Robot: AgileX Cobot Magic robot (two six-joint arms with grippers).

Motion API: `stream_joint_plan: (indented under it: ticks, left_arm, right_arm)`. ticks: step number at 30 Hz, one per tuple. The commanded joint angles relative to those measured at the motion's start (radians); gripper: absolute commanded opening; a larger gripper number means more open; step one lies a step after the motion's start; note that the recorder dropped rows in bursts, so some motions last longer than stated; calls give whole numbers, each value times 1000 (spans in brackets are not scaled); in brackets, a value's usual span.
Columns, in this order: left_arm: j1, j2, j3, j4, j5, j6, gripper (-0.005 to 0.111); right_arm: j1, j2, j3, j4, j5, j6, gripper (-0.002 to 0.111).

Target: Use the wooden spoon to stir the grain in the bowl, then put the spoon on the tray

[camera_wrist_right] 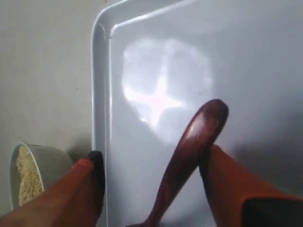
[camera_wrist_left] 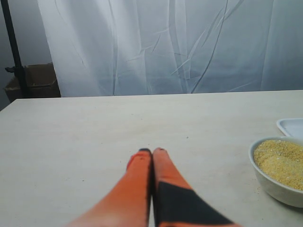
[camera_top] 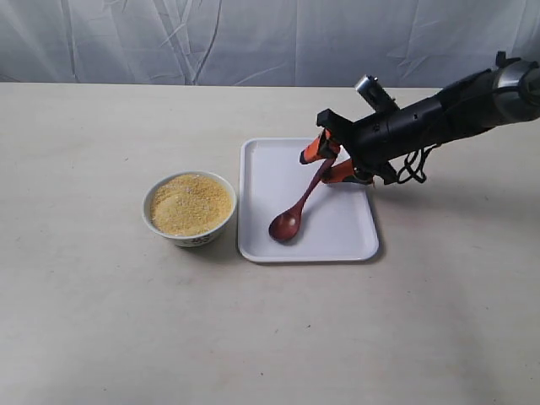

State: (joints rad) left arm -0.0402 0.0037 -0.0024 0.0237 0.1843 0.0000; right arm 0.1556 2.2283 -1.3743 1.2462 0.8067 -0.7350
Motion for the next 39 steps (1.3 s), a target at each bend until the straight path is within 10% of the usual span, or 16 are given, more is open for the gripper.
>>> stream_joint_plan:
  ticks: [1,13,21,39]
  left_arm:
    - [-1,-4,2,4,-12,0,0]
    - [-1,-4,2,4,-12,0,0]
    - [-1,-4,2,4,-12,0,0]
    - [-1,-4,2,4,-12,0,0]
  right_arm:
    - [-5,-85,-7,-187,-59,182,58]
    - [-3,-226,-7,-942,37,709,55]
    - [20,-451,38,-1113,239,705,1]
    - [44,-1492,982,-1157,-398,711,0]
